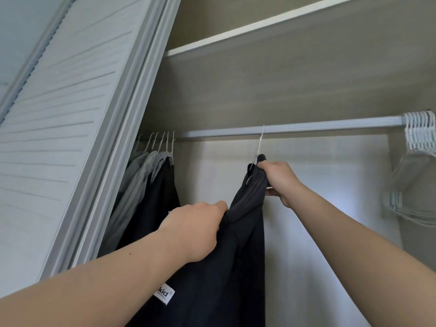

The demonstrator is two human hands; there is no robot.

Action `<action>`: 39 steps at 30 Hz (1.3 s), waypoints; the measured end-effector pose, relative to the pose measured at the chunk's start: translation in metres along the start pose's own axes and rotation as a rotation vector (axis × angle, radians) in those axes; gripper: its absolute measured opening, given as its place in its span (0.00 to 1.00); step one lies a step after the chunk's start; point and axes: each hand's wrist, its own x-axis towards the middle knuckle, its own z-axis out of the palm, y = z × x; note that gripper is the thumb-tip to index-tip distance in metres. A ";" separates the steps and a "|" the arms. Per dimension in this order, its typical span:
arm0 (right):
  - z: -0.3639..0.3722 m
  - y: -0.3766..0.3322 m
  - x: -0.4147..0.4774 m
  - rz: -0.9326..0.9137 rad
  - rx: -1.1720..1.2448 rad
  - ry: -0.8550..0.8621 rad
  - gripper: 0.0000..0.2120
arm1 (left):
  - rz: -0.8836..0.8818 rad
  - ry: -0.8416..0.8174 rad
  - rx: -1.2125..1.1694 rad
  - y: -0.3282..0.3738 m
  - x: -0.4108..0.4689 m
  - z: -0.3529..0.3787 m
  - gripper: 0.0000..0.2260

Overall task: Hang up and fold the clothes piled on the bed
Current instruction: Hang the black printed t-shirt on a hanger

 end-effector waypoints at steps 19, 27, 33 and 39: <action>0.080 0.001 -0.018 -0.332 -0.584 -0.121 0.07 | -0.112 -0.103 0.191 -0.050 -0.031 0.012 0.06; 0.137 -0.001 0.019 -0.322 -0.426 -0.190 0.06 | -0.240 -0.064 0.293 -0.084 -0.034 0.009 0.12; 0.175 0.015 0.047 -0.313 -0.403 -0.250 0.13 | -0.294 -0.073 0.373 -0.096 -0.038 0.009 0.13; 0.190 0.028 0.066 -0.302 -0.367 -0.276 0.07 | -0.276 -0.108 0.424 -0.100 -0.034 0.010 0.11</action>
